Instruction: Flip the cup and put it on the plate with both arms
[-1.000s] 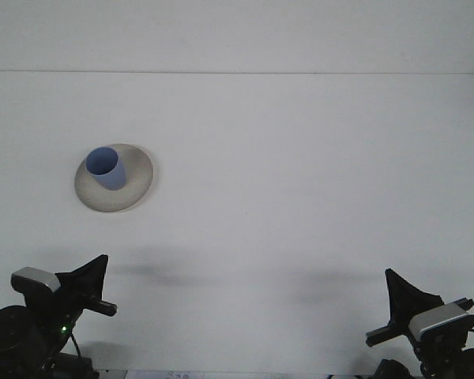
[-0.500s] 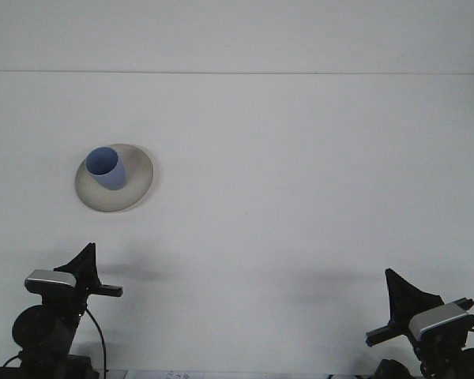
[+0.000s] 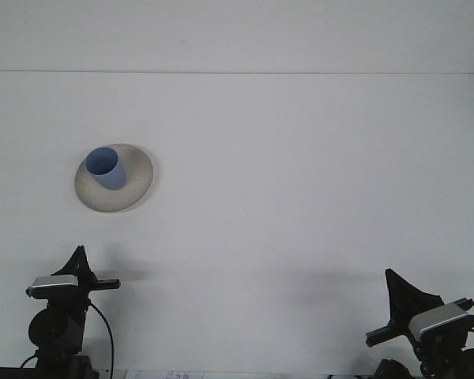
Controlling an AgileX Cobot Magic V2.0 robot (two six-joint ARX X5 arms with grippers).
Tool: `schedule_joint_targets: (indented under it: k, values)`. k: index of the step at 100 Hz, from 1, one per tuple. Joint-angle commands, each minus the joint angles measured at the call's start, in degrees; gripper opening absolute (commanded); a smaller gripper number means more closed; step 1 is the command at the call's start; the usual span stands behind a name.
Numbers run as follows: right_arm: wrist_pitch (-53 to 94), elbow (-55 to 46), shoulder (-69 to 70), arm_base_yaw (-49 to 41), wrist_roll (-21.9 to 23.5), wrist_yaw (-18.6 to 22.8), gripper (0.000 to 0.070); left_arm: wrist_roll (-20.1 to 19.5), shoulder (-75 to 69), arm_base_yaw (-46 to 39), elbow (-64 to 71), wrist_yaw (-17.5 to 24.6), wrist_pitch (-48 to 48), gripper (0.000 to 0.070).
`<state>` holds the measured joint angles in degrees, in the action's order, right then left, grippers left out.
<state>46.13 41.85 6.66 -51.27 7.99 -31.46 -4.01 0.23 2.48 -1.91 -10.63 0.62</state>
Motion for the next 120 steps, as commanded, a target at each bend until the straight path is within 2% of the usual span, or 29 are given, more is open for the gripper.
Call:
schedule_joint_targets:
  k: [1,87,94,102,109,120]
  values:
    - [-0.26,0.57,0.09,-0.48,0.13,-0.04,0.0005,-0.90,-0.07,0.00,1.14,-0.28,1.14,0.0013]
    - [-0.26,0.57,0.09,0.11,0.09,-0.04,0.0004,-0.90,-0.07,0.00,1.11,-0.28,1.16,0.0013]
    - [-0.42,0.55,0.09,3.15,-0.70,0.26,0.0004,-0.90,-0.07,0.00,1.11,-0.28,1.16,0.0013]
    - [-4.48,-0.37,0.09,8.81,-0.94,2.56,0.0004,-0.90,-0.07,0.00,1.11,-0.28,1.16,0.0013]
    - [-10.27,-2.60,0.07,14.86,-4.00,3.82,0.0004,-0.90,-0.07,0.00,1.11,-0.28,1.16,0.0013]
    - [-17.51,-8.24,0.04,26.03,-7.67,9.40,0.0004,-0.90,-0.07,0.00,1.11,-0.28,1.16,0.0013]
